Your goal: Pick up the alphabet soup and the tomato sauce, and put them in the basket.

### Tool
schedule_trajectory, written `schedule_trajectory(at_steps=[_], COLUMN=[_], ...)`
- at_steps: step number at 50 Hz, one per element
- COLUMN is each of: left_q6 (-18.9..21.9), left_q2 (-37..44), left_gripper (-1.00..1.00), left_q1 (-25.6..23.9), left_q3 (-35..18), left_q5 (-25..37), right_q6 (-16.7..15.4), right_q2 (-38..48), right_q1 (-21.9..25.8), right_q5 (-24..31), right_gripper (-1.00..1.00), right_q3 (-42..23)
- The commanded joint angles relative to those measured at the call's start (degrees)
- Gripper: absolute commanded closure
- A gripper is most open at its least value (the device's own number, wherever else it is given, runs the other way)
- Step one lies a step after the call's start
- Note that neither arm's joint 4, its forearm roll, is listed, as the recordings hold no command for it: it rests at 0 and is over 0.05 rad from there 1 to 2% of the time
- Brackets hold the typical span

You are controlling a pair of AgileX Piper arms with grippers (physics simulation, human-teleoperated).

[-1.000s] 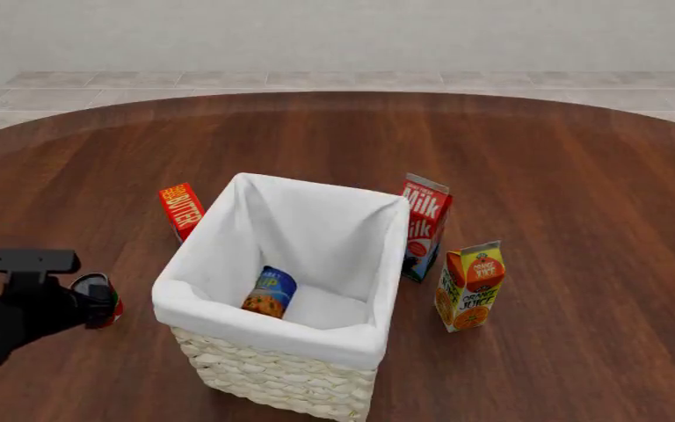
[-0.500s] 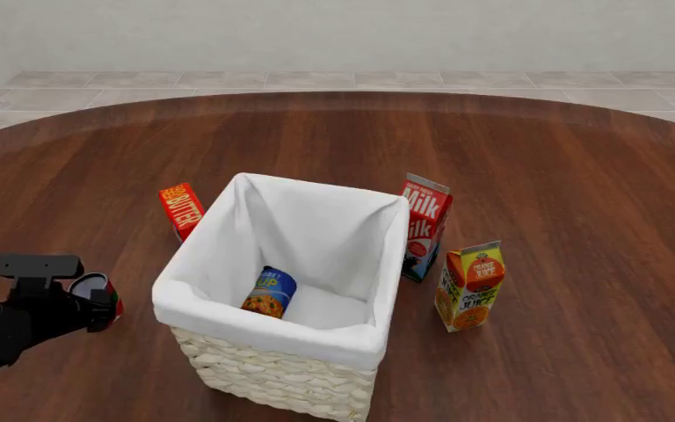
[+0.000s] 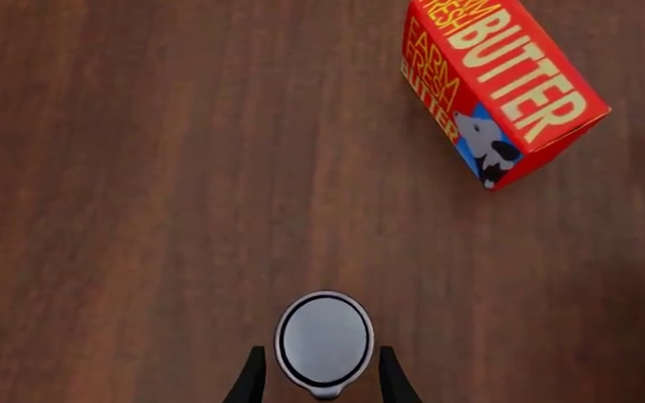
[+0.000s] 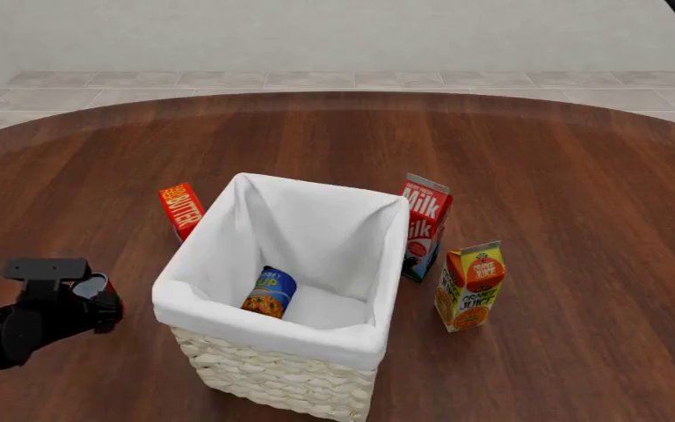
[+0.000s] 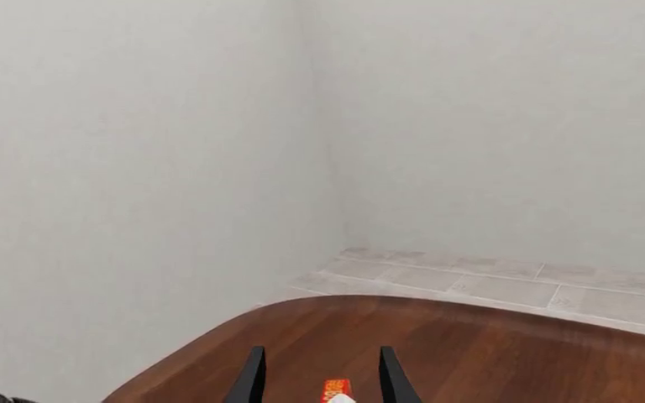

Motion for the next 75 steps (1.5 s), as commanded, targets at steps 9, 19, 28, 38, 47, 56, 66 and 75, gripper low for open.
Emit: schedule_trajectory(at_steps=[9, 19, 28, 38, 47, 56, 66, 75], left_q6=[-0.3, -0.2, -0.3, 0.8, 2.0, 3.5, 3.4, 3.2], left_q2=[-0.2, -0.7, -3.0, -9.6, -16.0, -20.2, -26.1, -28.0], left_gripper=[1.00, 1.00, 1.00, 1.00, 1.00, 1.00, 1.00, 1.00], left_q1=[-0.8, -0.4, -0.1, 0.5, 2.0, 1.0, -2.6, -4.5], left_q3=[-0.2, -0.3, -0.9, -2.7, -5.2, -7.5, -12.5, -16.0], left_q5=[-0.5, -0.1, 1.8, 7.8, 14.1, 19.0, 25.5, 28.8], right_q6=[0.2, 0.4, 0.5, 0.6, 0.6, 0.5, 0.5, 0.3], right_q2=[-0.2, -0.3, -0.4, -0.6, -0.9, -1.4, -1.9, -2.4], right_q1=[0.0, 0.0, -0.1, 0.1, 0.6, 1.0, 0.8, 0.9], right_q5=[-0.4, -0.7, -0.7, -0.8, -0.7, -0.4, -0.1, 0.0], right_gripper=[-1.00, -1.00, -1.00, -1.00, -1.00, -1.00, -1.00, -1.00], right_q3=[0.8, 1.1, 1.0, 0.8, 0.2, 0.0, -0.5, -0.6])
